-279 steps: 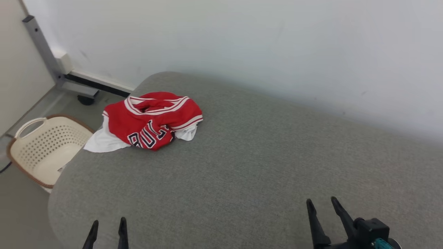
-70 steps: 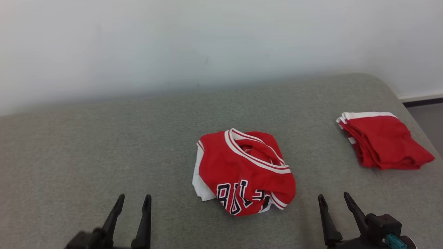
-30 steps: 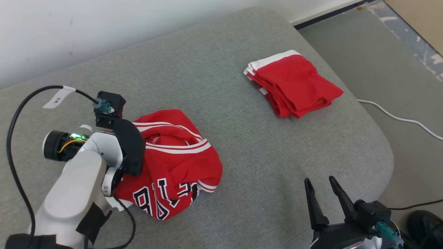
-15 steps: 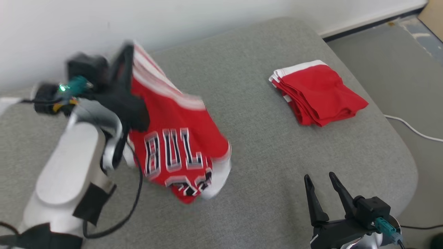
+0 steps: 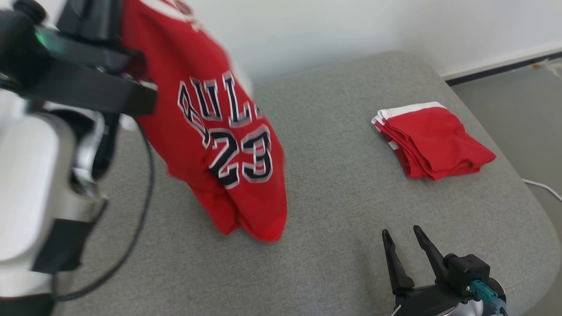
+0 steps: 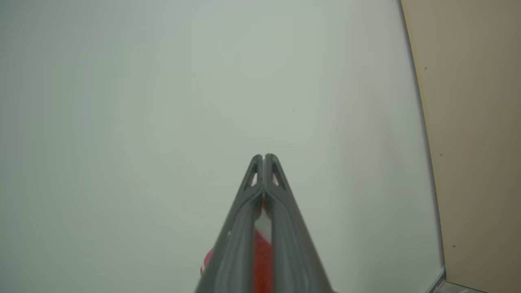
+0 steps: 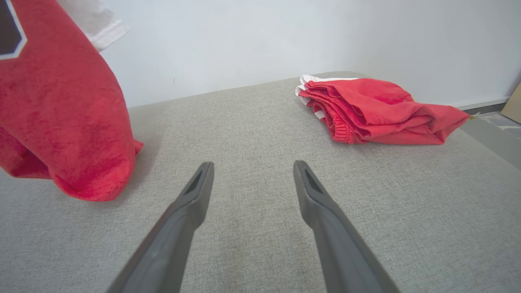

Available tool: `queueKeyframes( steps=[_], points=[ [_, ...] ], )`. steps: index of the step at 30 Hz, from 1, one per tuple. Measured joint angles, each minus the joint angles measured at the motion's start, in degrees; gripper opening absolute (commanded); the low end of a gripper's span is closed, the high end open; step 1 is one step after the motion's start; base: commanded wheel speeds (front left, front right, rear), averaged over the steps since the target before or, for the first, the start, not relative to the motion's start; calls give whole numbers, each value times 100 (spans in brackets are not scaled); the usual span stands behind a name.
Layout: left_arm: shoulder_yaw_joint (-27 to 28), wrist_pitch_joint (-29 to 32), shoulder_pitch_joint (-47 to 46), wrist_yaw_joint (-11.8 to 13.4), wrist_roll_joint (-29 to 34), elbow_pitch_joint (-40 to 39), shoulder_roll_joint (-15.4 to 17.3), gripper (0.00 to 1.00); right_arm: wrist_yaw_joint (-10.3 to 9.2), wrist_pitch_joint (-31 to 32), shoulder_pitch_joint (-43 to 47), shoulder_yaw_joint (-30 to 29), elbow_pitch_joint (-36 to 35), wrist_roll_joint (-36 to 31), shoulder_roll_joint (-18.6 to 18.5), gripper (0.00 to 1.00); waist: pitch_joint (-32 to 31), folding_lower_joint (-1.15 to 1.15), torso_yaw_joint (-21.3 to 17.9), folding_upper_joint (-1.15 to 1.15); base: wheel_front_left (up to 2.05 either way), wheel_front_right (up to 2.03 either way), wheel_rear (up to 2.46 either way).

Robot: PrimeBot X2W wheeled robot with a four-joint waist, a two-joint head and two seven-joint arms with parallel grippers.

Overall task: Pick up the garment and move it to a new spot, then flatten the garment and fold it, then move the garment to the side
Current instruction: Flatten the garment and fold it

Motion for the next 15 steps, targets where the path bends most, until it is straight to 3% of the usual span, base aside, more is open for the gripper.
queueKeyframes(
  steps=[8,11,15],
  points=[
    [209,419,-631,-140,-103,-513,438,0,0,20,21,101,11,42,0,100,-150,0,55,-1,0,0,0],
    [59,513,-770,-200,-185,-490,285,0,0,14,24,112,26,48,-2,100,-150,0,-9,0,0,0,0],
    [-458,535,-734,-280,-196,-1,-151,0,0,-16,-7,192,35,96,-2,100,-87,0,-95,0,0,0,0]
  ],
)
